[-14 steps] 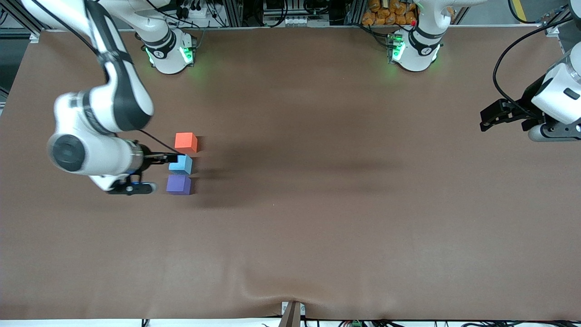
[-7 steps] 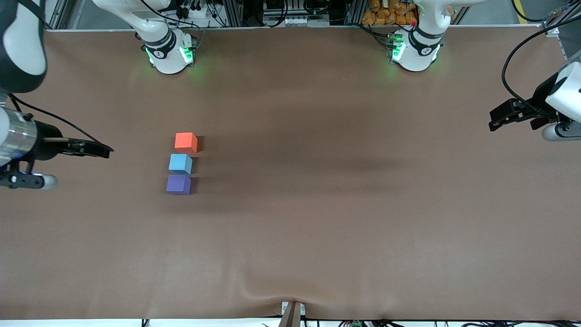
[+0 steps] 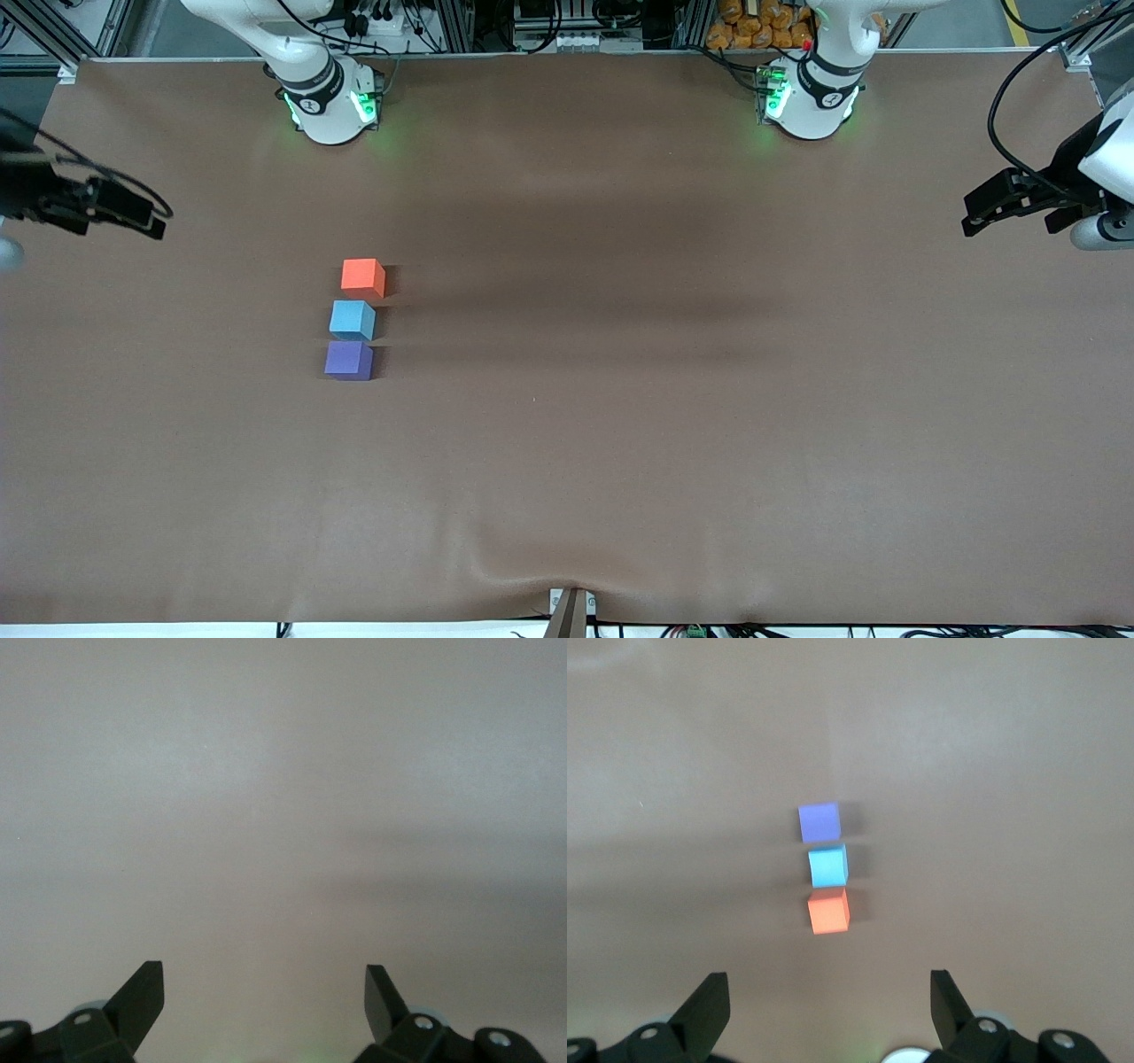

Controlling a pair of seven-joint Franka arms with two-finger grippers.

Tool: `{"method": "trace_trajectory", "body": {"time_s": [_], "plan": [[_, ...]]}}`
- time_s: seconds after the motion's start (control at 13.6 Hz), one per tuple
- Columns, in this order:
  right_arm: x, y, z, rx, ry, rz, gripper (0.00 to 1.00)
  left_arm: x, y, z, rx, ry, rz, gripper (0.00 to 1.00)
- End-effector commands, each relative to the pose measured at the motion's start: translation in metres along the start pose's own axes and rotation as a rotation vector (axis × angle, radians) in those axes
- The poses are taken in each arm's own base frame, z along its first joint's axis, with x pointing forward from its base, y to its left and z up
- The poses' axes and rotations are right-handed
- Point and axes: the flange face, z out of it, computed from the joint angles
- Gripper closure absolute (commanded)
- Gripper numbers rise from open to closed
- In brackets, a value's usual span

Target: Place blue block between orange and purple blocks

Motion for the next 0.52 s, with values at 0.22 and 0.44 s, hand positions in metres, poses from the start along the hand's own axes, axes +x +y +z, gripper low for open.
{"method": "trace_trajectory", "body": {"time_s": [0.22,0.44], "plan": [[-0.038,0.016,0.011,-0.009,0.103,-0.139,0.00,-0.010,-0.002,-0.005,-0.041,-0.006,-0.011,0.00],[-0.027,0.021,0.003,-0.043,0.070,-0.144,0.00,-0.015,0.000,-0.002,-0.039,-0.010,-0.013,0.00]]}}
